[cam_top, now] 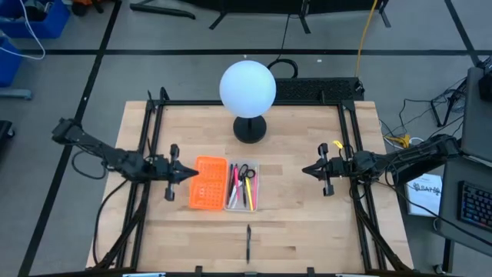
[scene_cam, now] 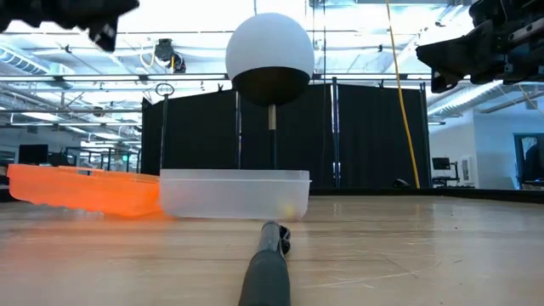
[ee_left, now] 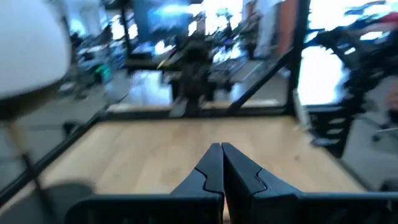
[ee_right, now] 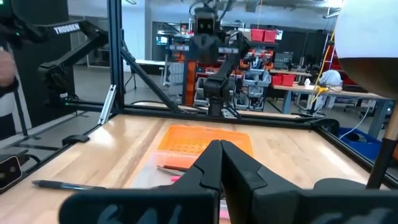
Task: Pick & place school supplies into a supply box
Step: Put the black gel pen into the orange supply box
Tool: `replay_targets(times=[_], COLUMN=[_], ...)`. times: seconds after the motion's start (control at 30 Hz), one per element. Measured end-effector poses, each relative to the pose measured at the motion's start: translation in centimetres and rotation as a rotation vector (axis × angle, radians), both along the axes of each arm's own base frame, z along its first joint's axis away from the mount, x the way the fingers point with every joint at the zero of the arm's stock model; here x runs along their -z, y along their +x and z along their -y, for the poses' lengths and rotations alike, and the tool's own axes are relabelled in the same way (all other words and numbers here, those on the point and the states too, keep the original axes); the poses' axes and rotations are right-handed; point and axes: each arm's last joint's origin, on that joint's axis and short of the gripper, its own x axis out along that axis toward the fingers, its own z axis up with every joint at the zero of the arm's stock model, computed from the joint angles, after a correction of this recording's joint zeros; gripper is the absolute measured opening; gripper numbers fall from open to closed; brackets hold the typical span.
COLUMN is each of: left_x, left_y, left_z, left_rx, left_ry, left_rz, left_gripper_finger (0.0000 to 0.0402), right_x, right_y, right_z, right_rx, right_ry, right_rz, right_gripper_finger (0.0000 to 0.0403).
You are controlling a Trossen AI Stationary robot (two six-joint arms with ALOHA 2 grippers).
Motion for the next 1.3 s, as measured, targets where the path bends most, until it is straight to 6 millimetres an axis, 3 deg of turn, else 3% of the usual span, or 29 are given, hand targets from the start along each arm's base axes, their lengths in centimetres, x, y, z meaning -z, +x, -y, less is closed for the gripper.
replay_targets(times=[0.13, 0.3, 0.7, 0.97, 1.07, 1.2, 1.3], left_x=[1.5, 2.8, 7.6, 7.3, 7.1, 7.3, 8.0], left_y=[-0.8, -1.1, -1.9, -1.8, -1.8, -1.8, -1.8], left_z=[0.3, 0.8, 0.3, -0.2, -0.4, -0.6, -0.7], left_rx=[-0.030, 0.129, 0.187, 0.015, -0.062, -0.149, -0.171], left_ry=[0.033, 0.184, 0.186, 0.183, 0.183, 0.176, 0.161], left_rz=[-0.047, 0.009, 0.006, 0.015, 0.031, 0.005, -0.059], left_gripper_finger=[0.0002, 0.0002, 0.0002, 0.0013, 0.0009, 0.0004, 0.0009], right_x=[0.0, 0.2, 1.3, 0.4, 0.5, -3.3, -5.4], right_y=[0.0, 0.0, 0.0, 0.2, 0.7, 2.7, 4.9], right_z=[0.0, 0.0, 0.1, 0.2, 0.1, -0.9, -2.3], right_rx=[-0.001, 0.003, 0.031, 0.084, 0.094, 0.073, 0.112], right_ry=[0.009, 0.005, 0.012, 0.210, 0.219, 0.211, 0.164], right_rz=[-0.002, -0.020, -0.135, -0.047, -0.095, -0.104, -0.210], right_gripper_finger=[0.0000, 0.0000, 0.0000, 0.0000, 0.0000, 0.0000, 0.0000])
